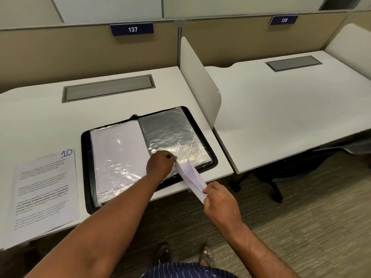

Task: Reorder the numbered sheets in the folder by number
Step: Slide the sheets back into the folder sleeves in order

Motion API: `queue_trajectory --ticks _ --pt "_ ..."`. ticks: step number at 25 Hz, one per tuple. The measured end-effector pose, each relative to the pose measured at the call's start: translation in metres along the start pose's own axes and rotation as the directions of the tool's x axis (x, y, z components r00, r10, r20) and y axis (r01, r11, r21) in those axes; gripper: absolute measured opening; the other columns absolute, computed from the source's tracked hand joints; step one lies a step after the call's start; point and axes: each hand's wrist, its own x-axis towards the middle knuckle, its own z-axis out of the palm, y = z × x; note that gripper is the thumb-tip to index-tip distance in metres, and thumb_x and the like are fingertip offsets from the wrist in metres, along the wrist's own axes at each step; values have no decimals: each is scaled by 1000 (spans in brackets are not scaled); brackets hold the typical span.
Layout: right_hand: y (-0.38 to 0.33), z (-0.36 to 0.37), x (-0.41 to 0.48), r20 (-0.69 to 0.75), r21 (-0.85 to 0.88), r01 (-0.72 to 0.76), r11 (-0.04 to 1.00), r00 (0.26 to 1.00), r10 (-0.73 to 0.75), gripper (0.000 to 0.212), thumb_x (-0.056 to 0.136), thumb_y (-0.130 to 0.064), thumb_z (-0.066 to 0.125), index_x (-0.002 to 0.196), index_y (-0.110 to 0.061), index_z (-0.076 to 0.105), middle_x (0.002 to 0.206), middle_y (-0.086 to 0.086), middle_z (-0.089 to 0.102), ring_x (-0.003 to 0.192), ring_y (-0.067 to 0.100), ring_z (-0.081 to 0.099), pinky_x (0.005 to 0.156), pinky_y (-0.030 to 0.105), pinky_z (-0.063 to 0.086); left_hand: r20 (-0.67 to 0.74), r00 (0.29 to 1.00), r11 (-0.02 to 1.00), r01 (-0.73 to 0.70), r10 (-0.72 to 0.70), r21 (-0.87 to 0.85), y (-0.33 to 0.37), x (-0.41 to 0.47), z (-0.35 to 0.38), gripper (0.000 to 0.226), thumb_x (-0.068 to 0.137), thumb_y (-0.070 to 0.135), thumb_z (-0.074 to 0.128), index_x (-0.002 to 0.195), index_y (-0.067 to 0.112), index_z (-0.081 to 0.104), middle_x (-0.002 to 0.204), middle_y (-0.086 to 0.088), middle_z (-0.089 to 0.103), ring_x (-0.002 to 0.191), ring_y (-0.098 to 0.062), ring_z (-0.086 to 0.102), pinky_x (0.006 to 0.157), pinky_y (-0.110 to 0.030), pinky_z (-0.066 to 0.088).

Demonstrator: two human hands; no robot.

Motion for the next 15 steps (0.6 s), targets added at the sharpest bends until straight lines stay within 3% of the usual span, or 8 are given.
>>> queue_trajectory --ticks 7,10,15 --pt "-17 1 12 150 -130 48 990 988 -28 25 94 -19 67 118 -13 70 116 1 62 105 17 60 88 31 58 -182 982 998 -35 45 58 1 -23 3 24 95 43 59 101 30 78 104 10 75 95 -18 67 86 -35 52" --pt "-25 2 20 148 -124 36 992 989 -17 24 94 -17 66 117 -12 71 115 1 61 107 18 59 91 32 58 -218 957 969 -151 193 197 -3 -28 6 23 95 41 59 101 28 78 106 8 74 97 -19 68 88 -37 48" --pt "-30 -3 34 116 -84 -12 996 993 21 26 93 -20 67 118 -11 70 118 2 61 108 19 62 92 32 57 -215 888 872 -308 407 379 -7 -34 7 14 88 31 68 91 24 80 83 1 74 77 -25 68 75 -39 50"
